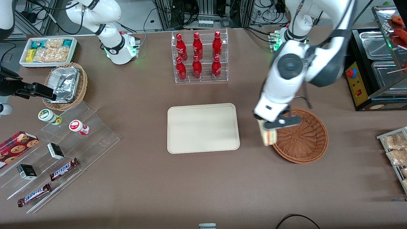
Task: Place sandwich from basket to tray
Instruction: 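Carry the sandwich with the left gripper over the cream tray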
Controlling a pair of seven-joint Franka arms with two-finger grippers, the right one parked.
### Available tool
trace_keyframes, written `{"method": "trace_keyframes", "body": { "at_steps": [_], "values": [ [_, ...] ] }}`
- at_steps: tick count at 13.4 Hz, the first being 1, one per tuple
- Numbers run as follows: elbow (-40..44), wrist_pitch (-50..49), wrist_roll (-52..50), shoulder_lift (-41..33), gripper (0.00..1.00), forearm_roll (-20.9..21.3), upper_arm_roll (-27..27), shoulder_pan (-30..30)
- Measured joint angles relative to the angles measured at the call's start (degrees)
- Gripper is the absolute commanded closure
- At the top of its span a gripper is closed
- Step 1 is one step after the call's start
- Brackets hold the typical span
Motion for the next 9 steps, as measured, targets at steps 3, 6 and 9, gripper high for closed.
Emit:
{"method": "trace_keyframes", "body": {
  "at_steps": [3,6,9],
  "values": [
    [5.95,0.02,-3.49,6.76,1.00,0.00,-0.02,-5.43],
    [12.54,0.13,-8.38,15.03,1.00,0.06,0.03,-10.06],
    [17.71,0.30,-9.47,20.83,1.00,0.04,0.00,-12.23]
  ]
}}
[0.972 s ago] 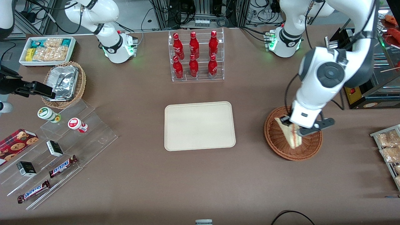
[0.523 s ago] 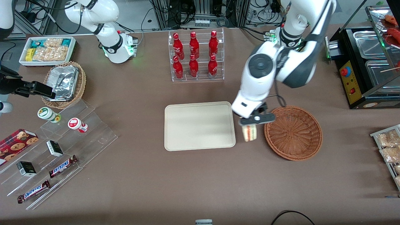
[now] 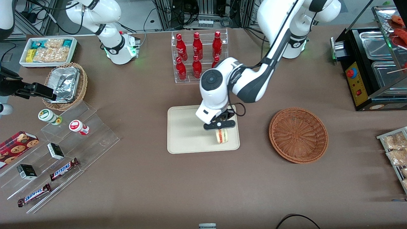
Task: Place sandwich from basket to tray
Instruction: 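Carry the sandwich with the left gripper over the cream tray, then lower the sandwich onto the tray and open the left gripper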
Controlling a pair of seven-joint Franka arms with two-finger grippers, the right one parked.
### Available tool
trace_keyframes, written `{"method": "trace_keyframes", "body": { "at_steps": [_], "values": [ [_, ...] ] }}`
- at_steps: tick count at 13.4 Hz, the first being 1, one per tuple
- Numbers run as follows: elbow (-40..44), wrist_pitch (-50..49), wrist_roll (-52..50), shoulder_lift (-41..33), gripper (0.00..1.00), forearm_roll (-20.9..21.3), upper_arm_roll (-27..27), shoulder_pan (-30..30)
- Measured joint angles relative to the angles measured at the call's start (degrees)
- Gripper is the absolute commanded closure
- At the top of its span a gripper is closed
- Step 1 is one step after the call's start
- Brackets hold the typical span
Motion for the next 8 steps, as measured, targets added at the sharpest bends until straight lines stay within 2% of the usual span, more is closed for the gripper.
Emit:
{"method": "trace_keyframes", "body": {
  "at_steps": [8],
  "values": [
    [2.41,12.19,0.00,8.56,1.00,0.00,-0.08,-3.04]
  ]
}}
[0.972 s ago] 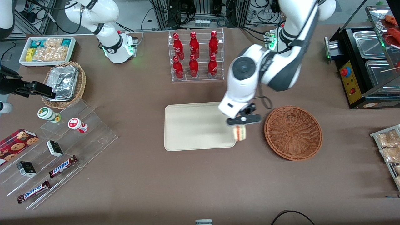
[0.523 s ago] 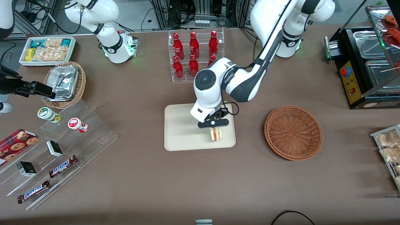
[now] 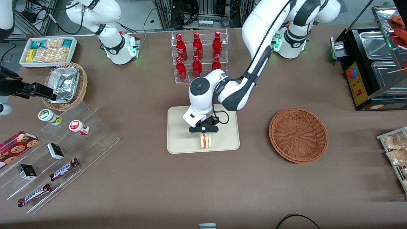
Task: Place sandwich from basket to tray
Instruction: 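Lower the sandwich onto the tray and open the left gripper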
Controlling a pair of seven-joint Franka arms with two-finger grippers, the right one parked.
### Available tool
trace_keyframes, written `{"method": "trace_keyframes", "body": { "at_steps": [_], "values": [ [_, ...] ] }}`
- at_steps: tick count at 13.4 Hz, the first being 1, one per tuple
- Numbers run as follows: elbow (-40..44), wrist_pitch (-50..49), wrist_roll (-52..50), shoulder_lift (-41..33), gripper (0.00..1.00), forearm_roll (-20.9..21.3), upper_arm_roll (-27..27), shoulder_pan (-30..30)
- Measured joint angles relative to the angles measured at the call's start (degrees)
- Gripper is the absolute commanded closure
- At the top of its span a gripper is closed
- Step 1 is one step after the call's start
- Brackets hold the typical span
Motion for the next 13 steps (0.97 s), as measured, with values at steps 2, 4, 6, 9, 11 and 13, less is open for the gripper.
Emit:
{"method": "trace_keyframes", "body": {
  "at_steps": [2,4,6,9,11,13],
  "values": [
    [0.23,-0.01,0.00,0.24,1.00,0.00,0.00,-0.68],
    [0.24,-0.02,0.00,0.55,1.00,0.00,0.00,-1.08],
    [0.23,-0.02,0.01,1.27,1.00,0.00,-0.33,-1.18],
    [0.24,0.00,0.01,2.14,0.01,0.00,-0.68,-1.23],
    [0.28,0.00,0.01,2.23,0.00,0.00,-0.68,-1.22],
    [0.93,0.02,-0.04,2.15,0.00,-0.03,-0.67,-1.21]
  ]
}}
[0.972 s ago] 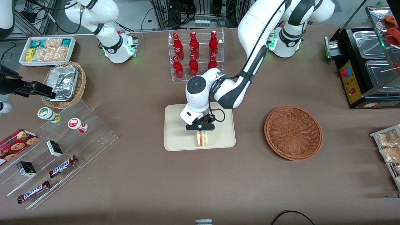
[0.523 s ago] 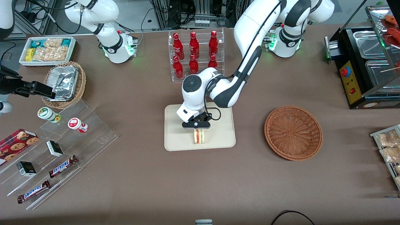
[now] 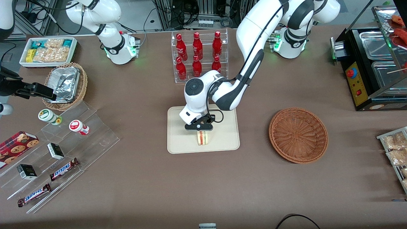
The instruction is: Place sandwich from basket to tray
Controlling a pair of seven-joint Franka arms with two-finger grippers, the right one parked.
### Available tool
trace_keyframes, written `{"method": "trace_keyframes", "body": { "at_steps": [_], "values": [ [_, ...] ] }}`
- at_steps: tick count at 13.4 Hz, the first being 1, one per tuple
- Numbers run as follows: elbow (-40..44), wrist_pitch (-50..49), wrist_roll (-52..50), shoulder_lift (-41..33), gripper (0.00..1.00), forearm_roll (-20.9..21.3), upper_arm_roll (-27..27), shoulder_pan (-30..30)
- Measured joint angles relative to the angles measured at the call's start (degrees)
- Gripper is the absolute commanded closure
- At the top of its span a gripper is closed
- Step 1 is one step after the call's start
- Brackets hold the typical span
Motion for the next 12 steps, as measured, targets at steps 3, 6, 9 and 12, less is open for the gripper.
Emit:
{"method": "trace_keyframes", "body": {
  "at_steps": [3,6,9,12],
  "values": [
    [1.69,-0.13,-0.52,-1.86,0.00,-0.10,0.20,0.19],
    [2.26,-4.18,-3.32,-7.30,0.00,-0.12,1.05,0.84],
    [2.45,-11.88,-3.61,-13.95,0.00,-0.12,1.65,4.91],
    [2.36,-18.88,-2.57,-20.33,0.00,-0.11,1.78,10.48]
  ]
}}
